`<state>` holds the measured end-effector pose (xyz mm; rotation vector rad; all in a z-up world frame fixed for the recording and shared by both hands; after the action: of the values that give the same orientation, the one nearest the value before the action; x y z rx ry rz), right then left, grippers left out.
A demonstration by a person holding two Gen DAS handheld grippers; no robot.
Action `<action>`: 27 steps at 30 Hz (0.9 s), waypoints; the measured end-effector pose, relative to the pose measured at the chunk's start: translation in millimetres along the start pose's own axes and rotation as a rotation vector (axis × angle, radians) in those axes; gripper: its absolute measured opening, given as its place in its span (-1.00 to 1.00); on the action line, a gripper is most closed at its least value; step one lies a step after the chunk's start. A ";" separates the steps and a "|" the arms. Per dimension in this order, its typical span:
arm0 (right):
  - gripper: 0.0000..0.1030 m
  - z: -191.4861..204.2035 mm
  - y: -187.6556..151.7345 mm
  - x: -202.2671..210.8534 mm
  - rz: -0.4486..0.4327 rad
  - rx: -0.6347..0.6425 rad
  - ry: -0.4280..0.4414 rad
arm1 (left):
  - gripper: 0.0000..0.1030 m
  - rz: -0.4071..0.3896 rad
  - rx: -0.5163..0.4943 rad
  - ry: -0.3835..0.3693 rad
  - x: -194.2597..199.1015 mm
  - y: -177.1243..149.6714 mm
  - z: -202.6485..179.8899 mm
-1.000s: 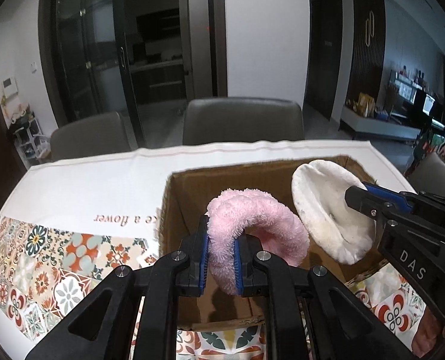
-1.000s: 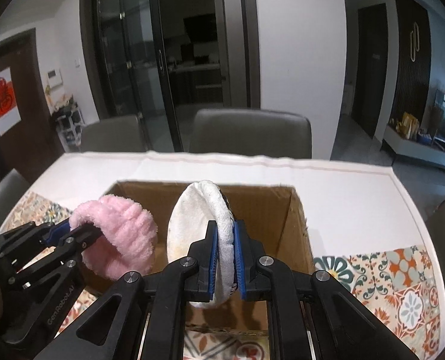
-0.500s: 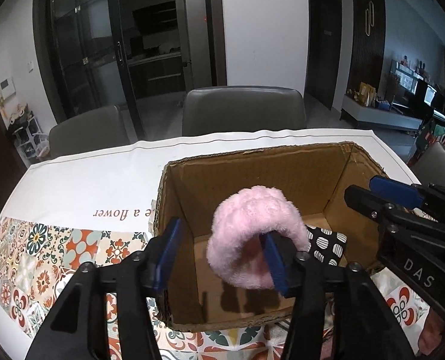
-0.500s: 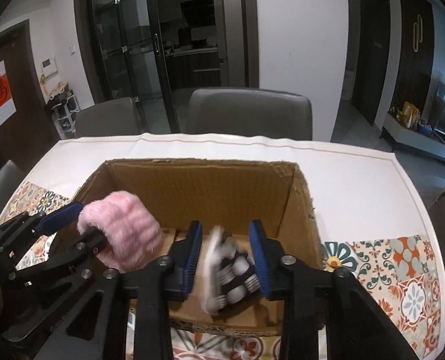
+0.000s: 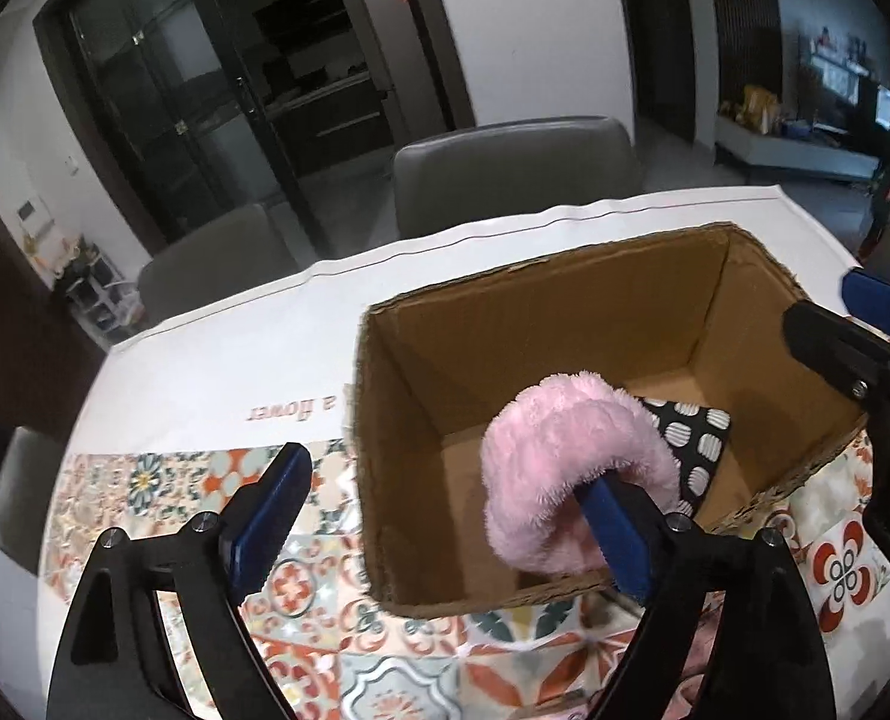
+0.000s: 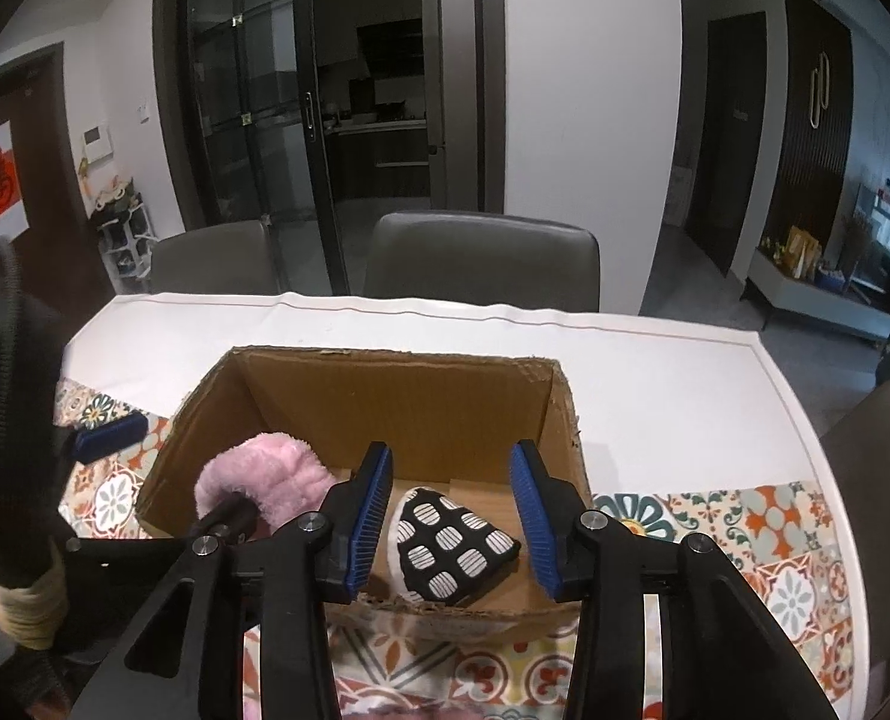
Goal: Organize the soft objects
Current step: 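Open both tools to drop the slippers into the box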
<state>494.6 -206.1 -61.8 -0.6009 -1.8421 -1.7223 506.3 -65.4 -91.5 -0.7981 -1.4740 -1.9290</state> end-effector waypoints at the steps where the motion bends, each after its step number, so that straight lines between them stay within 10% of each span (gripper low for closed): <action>1: -0.17 0.0 0.3 1.6 0.007 0.002 -0.012 | 0.76 0.017 -0.003 0.005 0.6 0.9 0.8; 27: -0.17 -21.2 10.5 -17.0 0.255 -0.080 -0.062 | 0.84 0.380 -0.087 -0.065 -28.8 27.0 -7.7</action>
<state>516.1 -225.6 -64.2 -0.8897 -1.6618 -1.6283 544.5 -76.3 -97.9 -1.1010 -1.1777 -1.6997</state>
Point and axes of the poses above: each gripper's, at about its wrist camera, not at the fingertips, and x roughly against the way its jaws point, z to its left, y to its top, the point moved 5 cm from there along -x, roughly the way its jaws point, and after that the axes turned 4 degrees about x, right-handed, at the moved point
